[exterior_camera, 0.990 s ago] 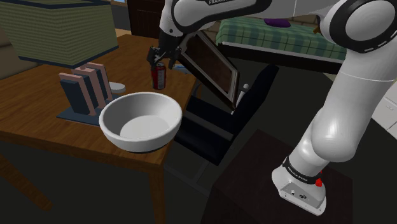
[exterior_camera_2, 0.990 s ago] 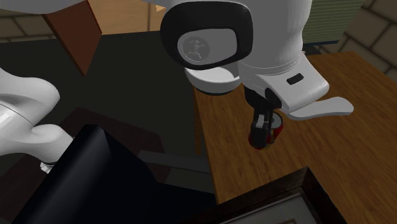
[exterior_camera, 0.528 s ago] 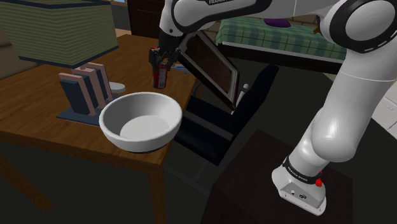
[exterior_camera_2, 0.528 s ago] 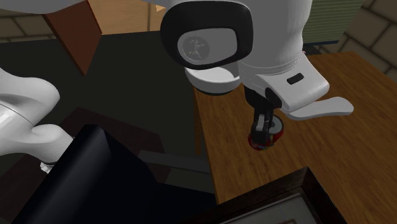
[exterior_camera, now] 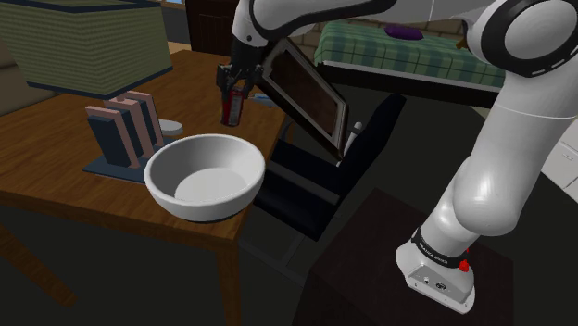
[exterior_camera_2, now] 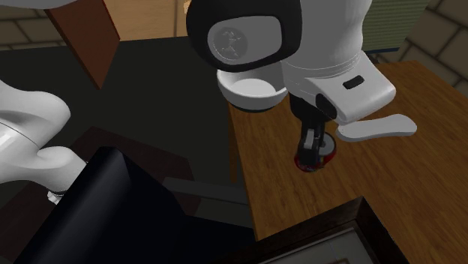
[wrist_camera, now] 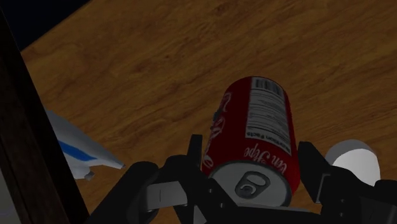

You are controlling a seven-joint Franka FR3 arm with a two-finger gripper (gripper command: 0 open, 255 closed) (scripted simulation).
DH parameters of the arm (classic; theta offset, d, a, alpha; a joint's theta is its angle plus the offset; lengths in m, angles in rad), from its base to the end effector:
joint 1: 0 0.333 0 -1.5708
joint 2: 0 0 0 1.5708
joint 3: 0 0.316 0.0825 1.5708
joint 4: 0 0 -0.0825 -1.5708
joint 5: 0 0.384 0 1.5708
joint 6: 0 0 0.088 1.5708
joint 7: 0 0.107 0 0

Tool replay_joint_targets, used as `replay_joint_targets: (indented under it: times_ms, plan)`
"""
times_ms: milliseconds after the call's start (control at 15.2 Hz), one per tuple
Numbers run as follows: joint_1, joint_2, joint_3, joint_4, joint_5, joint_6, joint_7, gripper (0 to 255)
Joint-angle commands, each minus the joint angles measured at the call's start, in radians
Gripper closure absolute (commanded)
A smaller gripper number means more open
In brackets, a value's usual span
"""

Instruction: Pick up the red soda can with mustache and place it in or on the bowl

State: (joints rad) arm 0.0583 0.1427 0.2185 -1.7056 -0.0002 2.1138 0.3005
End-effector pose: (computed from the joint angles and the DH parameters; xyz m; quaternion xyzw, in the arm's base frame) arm 0.6089 0.1652 0.5301 -0.9908 0.0148 -0.1242 0.0526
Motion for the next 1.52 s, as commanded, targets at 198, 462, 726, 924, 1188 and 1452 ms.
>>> replay_joint_targets:
  times_ms: [198,462,726,924,1188,1452]
  plan:
    - [0.001,-0.001,0.000,0.069,0.000,-0.071,0.001,255]
    - [0.002,0.001,0.001,0.126,-0.001,-0.125,0.003,255]
    - [0.003,0.008,0.001,0.189,-0.003,-0.181,0.005,255]
    - [0.005,0.016,0.002,0.240,-0.006,-0.225,0.007,255]
    - [0.008,0.031,0.003,0.315,-0.010,-0.285,0.010,255]
    - [0.012,0.053,0.004,0.399,-0.016,-0.348,0.014,255]
